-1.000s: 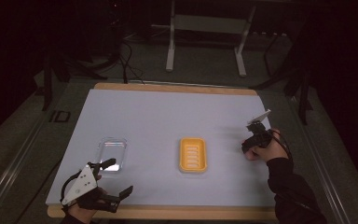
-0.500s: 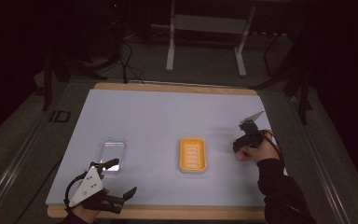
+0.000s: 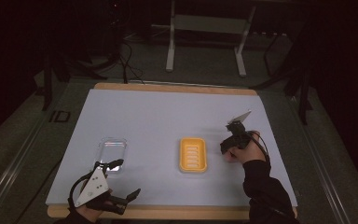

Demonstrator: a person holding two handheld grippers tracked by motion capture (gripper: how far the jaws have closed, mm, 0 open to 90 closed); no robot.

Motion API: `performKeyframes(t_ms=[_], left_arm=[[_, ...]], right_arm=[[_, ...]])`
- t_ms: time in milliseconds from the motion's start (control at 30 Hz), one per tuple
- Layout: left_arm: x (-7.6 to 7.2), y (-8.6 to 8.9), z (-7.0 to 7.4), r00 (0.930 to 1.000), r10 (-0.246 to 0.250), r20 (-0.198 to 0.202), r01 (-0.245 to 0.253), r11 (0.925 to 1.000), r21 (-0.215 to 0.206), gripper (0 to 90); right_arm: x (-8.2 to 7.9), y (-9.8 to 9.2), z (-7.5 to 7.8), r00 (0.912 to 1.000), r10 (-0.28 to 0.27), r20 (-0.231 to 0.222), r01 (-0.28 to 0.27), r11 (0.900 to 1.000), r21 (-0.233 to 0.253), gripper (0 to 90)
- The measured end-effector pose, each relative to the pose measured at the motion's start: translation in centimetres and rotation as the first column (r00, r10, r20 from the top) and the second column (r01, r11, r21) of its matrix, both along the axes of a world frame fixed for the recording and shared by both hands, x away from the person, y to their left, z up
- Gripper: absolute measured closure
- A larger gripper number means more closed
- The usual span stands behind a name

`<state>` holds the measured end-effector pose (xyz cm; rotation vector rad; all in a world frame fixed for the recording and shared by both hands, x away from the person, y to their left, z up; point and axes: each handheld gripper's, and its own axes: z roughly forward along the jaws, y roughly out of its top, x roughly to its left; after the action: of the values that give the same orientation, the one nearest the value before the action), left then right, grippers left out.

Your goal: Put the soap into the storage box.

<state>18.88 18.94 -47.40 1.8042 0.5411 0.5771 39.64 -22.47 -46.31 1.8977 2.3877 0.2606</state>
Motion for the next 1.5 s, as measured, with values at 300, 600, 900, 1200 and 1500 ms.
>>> performKeyframes(t_ms=[300,600,900,1200,1500], left_arm=[[0.1,-0.4,0.0,0.9998,-0.021,0.000,0.021,0.9998,0.000,0.3],[0.1,-0.5,0.1,0.9996,-0.029,0.002,0.029,0.9995,0.012,0.3],[0.0,-0.6,0.1,0.9994,-0.035,0.007,0.035,0.9993,0.012,0.3],[0.0,-0.6,0.1,0.9993,-0.036,0.004,0.036,0.9992,0.017,0.3],[0.0,-0.6,0.1,0.9993,-0.038,0.005,0.038,0.9991,0.020,0.3]], right_arm=[[-0.2,2.5,0.6,0.9994,0.032,0.014,-0.032,0.999,0.011,37.4],[-0.6,4.7,2.2,0.9982,0.039,0.046,-0.042,0.998,0.052,37.4],[-1.3,7.8,3.1,0.9935,0.087,0.073,-0.096,0.988,0.122,37.4],[-1.9,10.0,1.0,0.9961,0.054,0.070,-0.064,0.987,0.150,37.4],[-2.3,11.9,-1.4,0.9980,0.029,0.056,-0.037,0.987,0.157,37.4]])
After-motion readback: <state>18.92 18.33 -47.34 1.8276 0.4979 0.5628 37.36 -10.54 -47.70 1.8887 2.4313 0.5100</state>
